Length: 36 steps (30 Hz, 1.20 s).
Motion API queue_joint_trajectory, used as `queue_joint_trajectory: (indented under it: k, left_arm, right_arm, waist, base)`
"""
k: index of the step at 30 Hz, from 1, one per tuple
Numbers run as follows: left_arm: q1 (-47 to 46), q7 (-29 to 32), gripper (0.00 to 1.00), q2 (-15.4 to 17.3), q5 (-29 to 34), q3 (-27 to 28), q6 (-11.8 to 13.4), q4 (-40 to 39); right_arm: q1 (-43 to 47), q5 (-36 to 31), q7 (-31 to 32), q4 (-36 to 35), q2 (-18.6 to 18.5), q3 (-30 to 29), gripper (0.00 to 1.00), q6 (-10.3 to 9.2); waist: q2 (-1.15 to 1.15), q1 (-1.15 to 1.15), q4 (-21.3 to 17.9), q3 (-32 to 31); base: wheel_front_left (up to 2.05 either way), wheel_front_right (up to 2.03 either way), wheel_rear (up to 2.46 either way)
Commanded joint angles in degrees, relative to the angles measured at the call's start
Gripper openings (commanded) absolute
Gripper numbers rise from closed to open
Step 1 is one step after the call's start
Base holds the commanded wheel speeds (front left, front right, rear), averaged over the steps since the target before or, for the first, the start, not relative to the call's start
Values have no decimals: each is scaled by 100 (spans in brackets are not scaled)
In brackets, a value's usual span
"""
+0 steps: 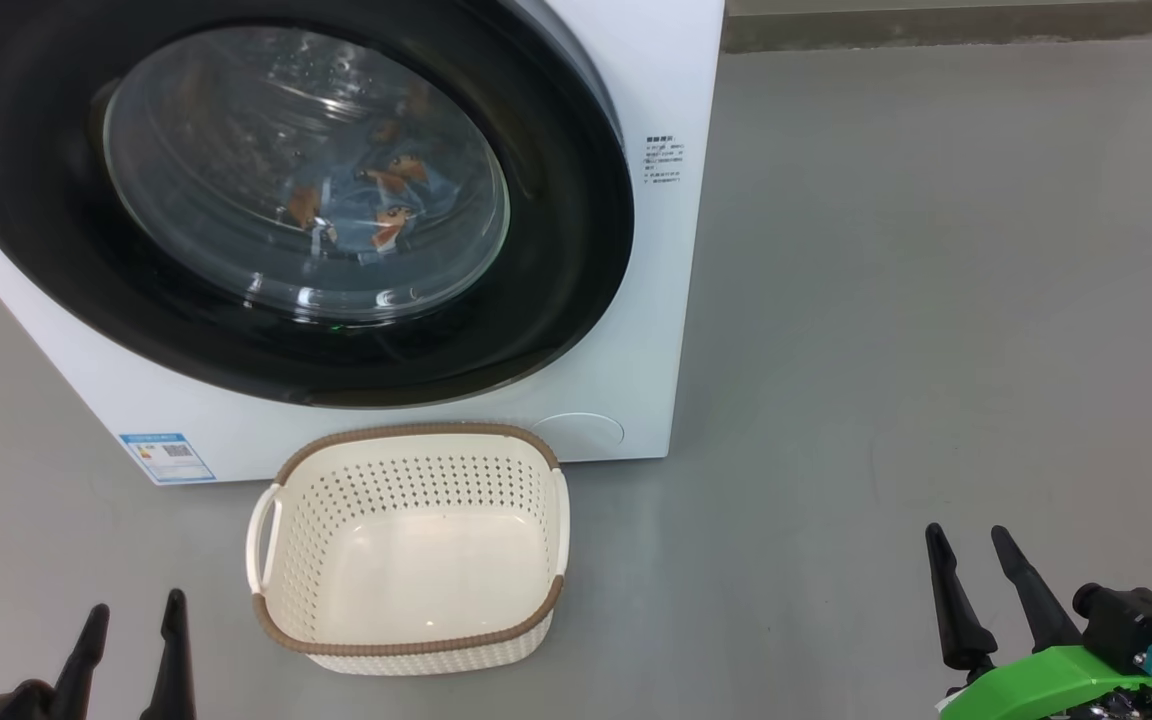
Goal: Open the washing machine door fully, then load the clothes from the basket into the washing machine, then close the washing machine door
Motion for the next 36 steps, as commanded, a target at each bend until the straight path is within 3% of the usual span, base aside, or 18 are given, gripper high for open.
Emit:
queue_joint_trajectory:
  k: [1, 2, 8, 13, 36]
  left_arm:
    - [-95, -37, 100, 138, -26, 220, -14, -107]
    - [-1, 1, 0, -2, -2, -3, 1, 4]
    - [37, 25, 0, -309, -49, -121, 2, 328]
    - [2, 111, 0, -333, -313, -87, 1, 316]
    - [-168, 479, 0, -439, -1472, 53, 7, 279]
  right_arm:
    - [-66, -7, -26, -147, -17, 138, 100, 2]
    - [-1, 2, 1, 5, 7, 1, 0, 0]
    - [88, 52, 23, 378, 97, 21, 0, 0]
    - [72, 341, 113, 341, 103, 2, 0, 0]
    - [3, 1614, 478, 185, 129, -51, 0, 1]
  waist:
    - [0, 0, -4, 4]
    - [0, 0, -5, 4]
    - [0, 0, -3, 3]
    - [0, 9, 6, -12]
    - [0, 0, 45, -30]
  base:
    - [0, 0, 0]
    - [0, 0, 0]
    - [0, 0, 0]
    - [0, 0, 0]
    - [0, 0, 0]
